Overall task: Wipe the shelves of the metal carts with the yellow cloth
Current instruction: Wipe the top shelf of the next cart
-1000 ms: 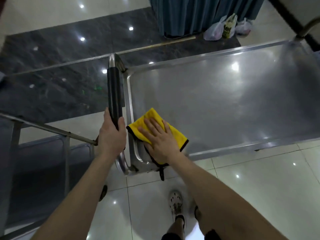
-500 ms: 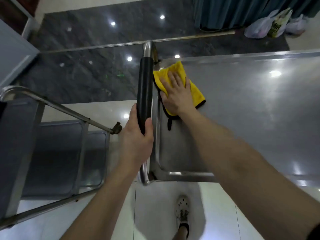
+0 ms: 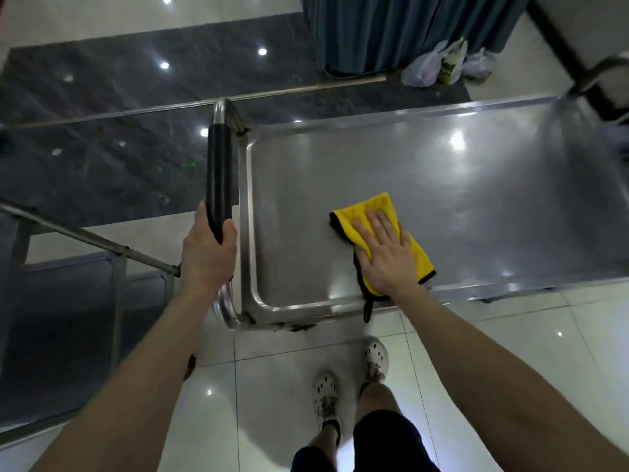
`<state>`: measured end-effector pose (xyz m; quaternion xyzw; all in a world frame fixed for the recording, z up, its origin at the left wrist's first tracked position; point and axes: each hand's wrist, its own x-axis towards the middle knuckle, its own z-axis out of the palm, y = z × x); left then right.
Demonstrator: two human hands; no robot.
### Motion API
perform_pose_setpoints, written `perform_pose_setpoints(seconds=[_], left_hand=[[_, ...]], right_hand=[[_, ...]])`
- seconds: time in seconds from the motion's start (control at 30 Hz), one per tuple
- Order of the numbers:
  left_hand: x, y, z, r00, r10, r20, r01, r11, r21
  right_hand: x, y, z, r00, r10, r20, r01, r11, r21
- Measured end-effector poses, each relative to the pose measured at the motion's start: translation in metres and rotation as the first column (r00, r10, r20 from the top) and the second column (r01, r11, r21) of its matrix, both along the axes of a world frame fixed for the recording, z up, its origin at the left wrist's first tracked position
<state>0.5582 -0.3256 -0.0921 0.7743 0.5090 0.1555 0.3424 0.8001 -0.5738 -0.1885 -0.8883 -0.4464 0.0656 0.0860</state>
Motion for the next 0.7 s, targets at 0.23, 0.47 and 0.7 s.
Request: perform_pose_setpoints(seconds=[0.23,0.47,0.7], left_hand=[[-0.003,-0.001,0.0,1.0,0.018,-0.004,-0.018,0.999,-0.037],[-0.005,-0.004,0.001,0.997,0.066,-0.033,-0.066,0.998,-0.002],[-0.003,-0.01,0.005,0.987,0.103,-0.122,-0.088,0.989,0.122]], right_hand=[[0.106,0.041,0.009,0.963,-0.265,-0.041,0.263,0.964,-0.047],[0.136,0.169,-0.002,0.981,-0.178,-0.072,0.173,0.983,-0.067],[0.032,0.164,-0.009,0.967,0.247,-0.063,-0.247,0.969,0.003]])
